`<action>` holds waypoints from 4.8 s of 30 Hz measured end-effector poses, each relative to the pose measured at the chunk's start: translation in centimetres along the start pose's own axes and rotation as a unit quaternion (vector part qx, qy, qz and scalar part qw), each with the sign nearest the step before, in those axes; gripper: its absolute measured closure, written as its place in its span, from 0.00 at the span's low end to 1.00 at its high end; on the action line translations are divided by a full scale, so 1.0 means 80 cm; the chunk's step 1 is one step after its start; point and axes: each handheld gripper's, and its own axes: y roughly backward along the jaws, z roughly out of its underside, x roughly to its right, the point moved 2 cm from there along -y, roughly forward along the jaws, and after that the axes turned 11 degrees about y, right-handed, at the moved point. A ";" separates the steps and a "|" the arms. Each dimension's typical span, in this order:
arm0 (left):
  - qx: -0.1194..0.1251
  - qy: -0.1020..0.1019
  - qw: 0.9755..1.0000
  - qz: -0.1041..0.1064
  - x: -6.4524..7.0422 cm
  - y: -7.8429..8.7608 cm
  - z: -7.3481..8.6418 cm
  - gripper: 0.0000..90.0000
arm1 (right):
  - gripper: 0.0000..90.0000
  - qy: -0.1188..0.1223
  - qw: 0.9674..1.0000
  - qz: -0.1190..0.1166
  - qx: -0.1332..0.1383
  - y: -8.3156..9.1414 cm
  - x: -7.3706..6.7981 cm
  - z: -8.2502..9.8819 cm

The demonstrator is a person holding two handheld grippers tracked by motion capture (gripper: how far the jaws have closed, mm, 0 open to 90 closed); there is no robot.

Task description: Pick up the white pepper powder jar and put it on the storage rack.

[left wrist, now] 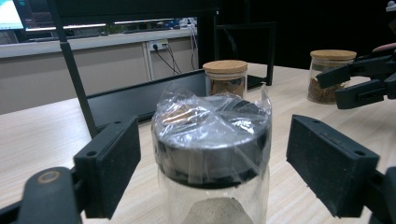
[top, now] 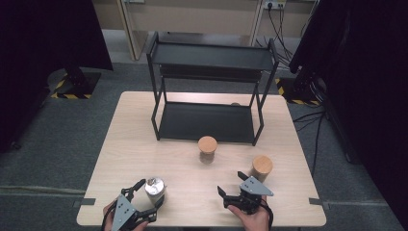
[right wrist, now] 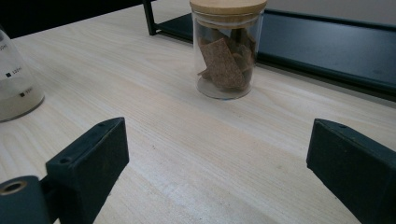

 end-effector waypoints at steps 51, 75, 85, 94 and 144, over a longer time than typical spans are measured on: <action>0.033 -0.009 0.999 -0.032 0.000 -0.045 -0.070 0.38 | 0.07 -0.001 1.000 -0.001 -0.004 -0.001 0.000 0.000; 0.037 -0.012 0.997 -0.066 -0.007 -0.098 -0.086 0.38 | 0.07 -0.002 1.000 0.001 -0.002 0.000 0.000 0.000; 0.038 -0.009 0.996 -0.080 -0.019 -0.119 -0.093 0.38 | 0.07 -0.003 1.000 0.003 -0.003 0.000 0.000 0.000; 0.036 -0.016 0.996 -0.086 -0.022 -0.136 -0.099 0.38 | 0.07 -0.006 1.000 0.004 -0.002 0.000 0.001 0.000; 0.025 -0.004 0.991 -0.128 -0.052 -0.223 -0.116 0.38 | 0.07 -0.007 1.000 0.005 -0.002 0.000 0.001 0.000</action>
